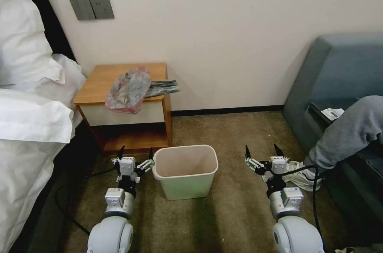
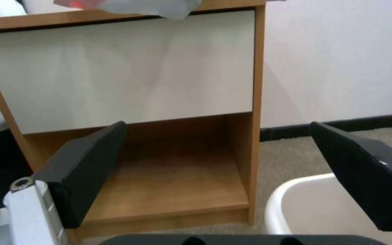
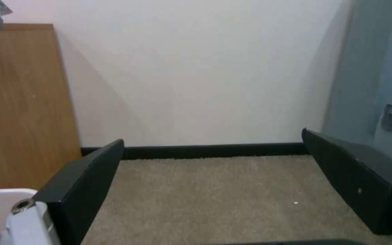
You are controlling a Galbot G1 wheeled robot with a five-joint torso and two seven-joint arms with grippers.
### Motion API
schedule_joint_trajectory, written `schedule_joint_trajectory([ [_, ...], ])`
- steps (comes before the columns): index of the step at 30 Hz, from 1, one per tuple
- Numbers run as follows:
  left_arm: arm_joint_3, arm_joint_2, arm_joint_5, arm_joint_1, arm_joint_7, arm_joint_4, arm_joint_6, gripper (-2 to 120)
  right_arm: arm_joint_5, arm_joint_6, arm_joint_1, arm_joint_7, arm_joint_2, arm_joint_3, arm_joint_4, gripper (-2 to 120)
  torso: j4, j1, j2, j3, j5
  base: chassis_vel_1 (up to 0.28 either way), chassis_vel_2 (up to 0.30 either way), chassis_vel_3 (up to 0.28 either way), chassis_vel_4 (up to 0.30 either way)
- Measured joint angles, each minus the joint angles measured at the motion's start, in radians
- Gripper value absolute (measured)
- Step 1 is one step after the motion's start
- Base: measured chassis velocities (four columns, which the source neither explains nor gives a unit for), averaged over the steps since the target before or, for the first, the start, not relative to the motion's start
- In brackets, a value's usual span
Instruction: Pick up the garbage bag from the table and place it over the trash can.
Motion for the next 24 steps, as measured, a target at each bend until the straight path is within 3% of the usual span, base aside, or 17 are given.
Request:
schedule_joint_trajectory([
  [24,0.0,0.0,0.0,0.0,0.0,0.0,0.0,100,0.0,0.0,0.0,0.0,0.0,0.0,0.0,100,0.0,0.0,0.0,0.0,0.0,0.0,0.0,0.0,0.0],
])
